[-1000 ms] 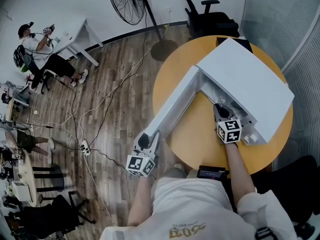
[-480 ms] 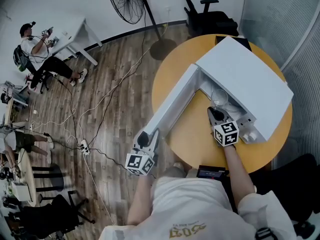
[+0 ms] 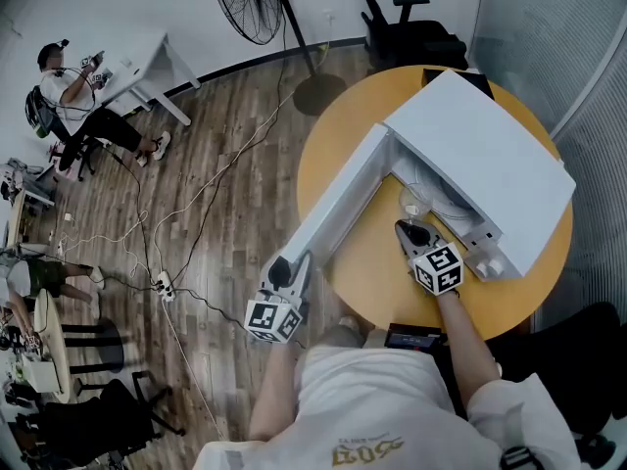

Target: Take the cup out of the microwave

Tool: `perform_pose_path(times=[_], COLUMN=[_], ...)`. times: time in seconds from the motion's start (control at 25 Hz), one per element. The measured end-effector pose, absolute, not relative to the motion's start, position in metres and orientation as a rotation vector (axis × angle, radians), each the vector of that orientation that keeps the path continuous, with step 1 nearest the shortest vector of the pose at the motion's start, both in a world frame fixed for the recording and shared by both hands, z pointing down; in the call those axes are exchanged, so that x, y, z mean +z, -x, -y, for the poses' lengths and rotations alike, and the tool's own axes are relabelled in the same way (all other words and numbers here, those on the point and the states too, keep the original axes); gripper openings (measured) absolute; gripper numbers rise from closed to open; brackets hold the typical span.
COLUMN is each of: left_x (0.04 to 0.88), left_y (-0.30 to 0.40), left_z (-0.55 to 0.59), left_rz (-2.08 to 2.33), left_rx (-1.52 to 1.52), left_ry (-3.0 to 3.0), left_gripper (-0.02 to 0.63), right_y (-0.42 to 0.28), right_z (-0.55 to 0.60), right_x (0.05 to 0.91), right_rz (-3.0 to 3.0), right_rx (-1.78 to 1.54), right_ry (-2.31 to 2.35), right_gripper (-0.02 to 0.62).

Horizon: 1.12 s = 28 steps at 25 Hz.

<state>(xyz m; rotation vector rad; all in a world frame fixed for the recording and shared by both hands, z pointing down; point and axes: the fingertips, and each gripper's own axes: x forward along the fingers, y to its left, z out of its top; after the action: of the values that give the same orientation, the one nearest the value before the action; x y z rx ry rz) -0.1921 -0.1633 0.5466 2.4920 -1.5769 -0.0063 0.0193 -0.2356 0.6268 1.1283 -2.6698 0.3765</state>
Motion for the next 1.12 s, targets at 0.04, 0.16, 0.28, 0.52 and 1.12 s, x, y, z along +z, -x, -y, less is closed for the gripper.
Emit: perform_pose_path(times=[0.04, 0.16, 0.28, 0.52, 1.12], left_x=[0.546, 0.546, 0.549, 0.55, 0.548], left_y=[0.192, 0.193, 0.191, 0.189, 0.192], left_z=[0.163, 0.164, 0.164, 0.164, 0.163], left_rz=[1.577, 1.579, 1.581, 1.582, 1.58], left_rx=[-0.007, -0.009, -0.01, -0.014, -0.037], left_ry=[-2.492, -2.492, -2.492, -2.491, -2.483], left_gripper=[0.201, 0.202, 0.202, 0.202, 0.204], right_y=[-0.016, -0.006, 0.001, 0.016, 0.039], right_z=[0.233, 0.226, 0.218, 0.202, 0.168], right_x=[0.627, 0.631, 0.639, 0.649, 0.676], right_rz=[2.677, 2.699, 2.716, 2.729, 2.703], right_rx=[0.378, 0.391, 0.396, 0.369, 0.463], right_ry=[-1.106, -1.045, -0.973, -0.816, -0.596], right_gripper=[0.018, 0.018, 0.018, 0.018, 0.018])
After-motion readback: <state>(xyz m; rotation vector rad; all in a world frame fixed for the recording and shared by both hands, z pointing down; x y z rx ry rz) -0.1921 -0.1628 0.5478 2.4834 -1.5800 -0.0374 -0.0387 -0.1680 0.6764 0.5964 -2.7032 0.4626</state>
